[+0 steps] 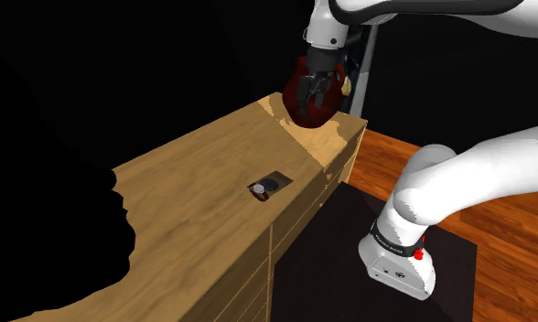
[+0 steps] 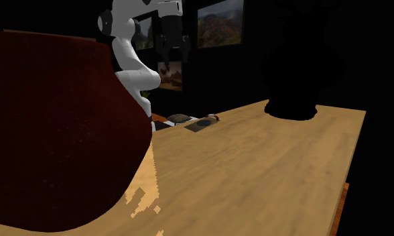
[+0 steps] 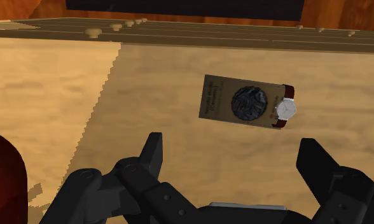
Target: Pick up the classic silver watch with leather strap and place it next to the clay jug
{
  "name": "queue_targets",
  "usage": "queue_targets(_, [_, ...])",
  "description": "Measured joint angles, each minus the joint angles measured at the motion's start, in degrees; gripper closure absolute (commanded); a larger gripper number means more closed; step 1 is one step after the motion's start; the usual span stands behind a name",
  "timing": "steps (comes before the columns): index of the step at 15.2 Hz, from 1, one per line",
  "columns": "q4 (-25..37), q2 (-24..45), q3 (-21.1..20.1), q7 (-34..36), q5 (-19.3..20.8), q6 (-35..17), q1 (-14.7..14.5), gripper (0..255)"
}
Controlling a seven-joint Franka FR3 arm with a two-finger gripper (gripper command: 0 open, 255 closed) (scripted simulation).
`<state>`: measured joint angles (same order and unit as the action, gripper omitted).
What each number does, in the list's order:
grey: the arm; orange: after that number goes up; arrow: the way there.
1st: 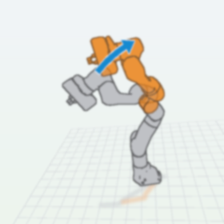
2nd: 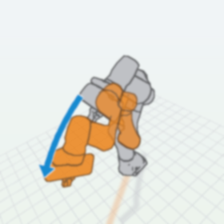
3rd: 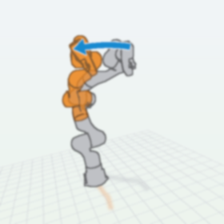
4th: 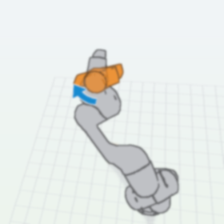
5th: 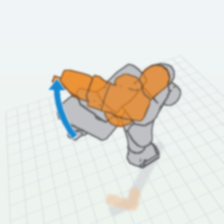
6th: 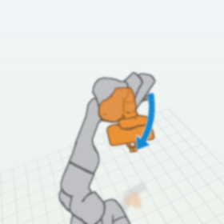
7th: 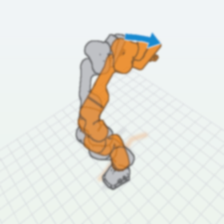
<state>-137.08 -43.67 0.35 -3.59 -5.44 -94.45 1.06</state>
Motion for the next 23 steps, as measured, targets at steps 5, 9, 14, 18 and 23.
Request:
queue_targets(5, [-4.6, 0.5, -1.9, 1.0, -1.6, -5.7, -1.1, 0])
queue_targets(9, [-8.7, 3.1, -5.2, 3.1, -4.1, -13.6, -3.0, 0])
queue_targets(14, [-13.7, 7.3, -9.2, 5.0, -7.1, -24.2, -5.5, 0])
queue_targets(18, [-15.7, 13.3, -12.6, 6.7, -9.2, -33.3, -7.3, 0])
queue_targets(23, [-16.5, 18.1, -14.6, 7.6, -10.2, -39.6, -8.2, 0])
